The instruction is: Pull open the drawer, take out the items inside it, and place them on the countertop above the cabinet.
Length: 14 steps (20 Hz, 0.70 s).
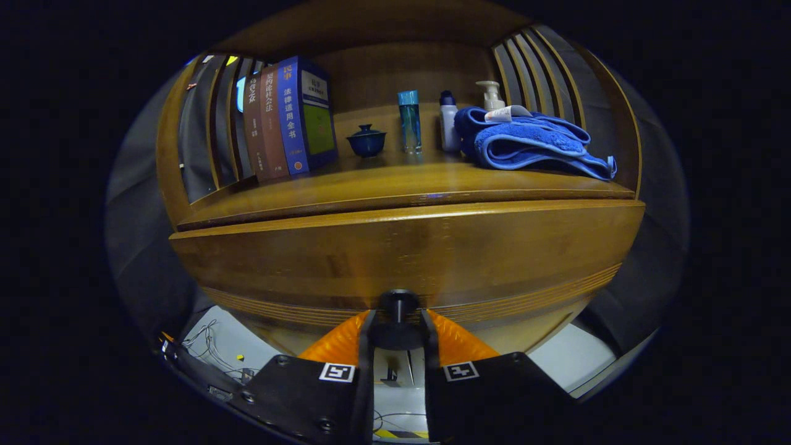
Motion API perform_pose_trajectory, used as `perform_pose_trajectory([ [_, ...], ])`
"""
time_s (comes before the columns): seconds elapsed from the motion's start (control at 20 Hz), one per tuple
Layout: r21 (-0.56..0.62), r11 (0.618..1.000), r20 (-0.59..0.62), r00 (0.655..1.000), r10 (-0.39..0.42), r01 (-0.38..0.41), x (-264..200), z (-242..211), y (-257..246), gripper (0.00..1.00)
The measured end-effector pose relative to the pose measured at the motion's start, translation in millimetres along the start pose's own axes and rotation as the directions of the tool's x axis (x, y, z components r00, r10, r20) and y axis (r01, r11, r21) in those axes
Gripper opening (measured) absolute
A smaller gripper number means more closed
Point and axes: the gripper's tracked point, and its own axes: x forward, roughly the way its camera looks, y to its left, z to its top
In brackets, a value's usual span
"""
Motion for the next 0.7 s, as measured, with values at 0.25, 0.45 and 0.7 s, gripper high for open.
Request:
perform_pose_trajectory([
  [0.25, -0.011, 1.0, -0.016, 1.0, 0.002, -0.002, -31.1, -15.1, 1.3, 0.37],
  [0.45, -0.013, 1.0, -0.031, 1.0, 0.001, -0.001, -59.9, -29.3, 1.8, 0.37],
  [0.7, -0.014, 1.0, -0.047, 0.999, -0.004, 0.003, -91.2, -44.7, 3.0, 0.37],
])
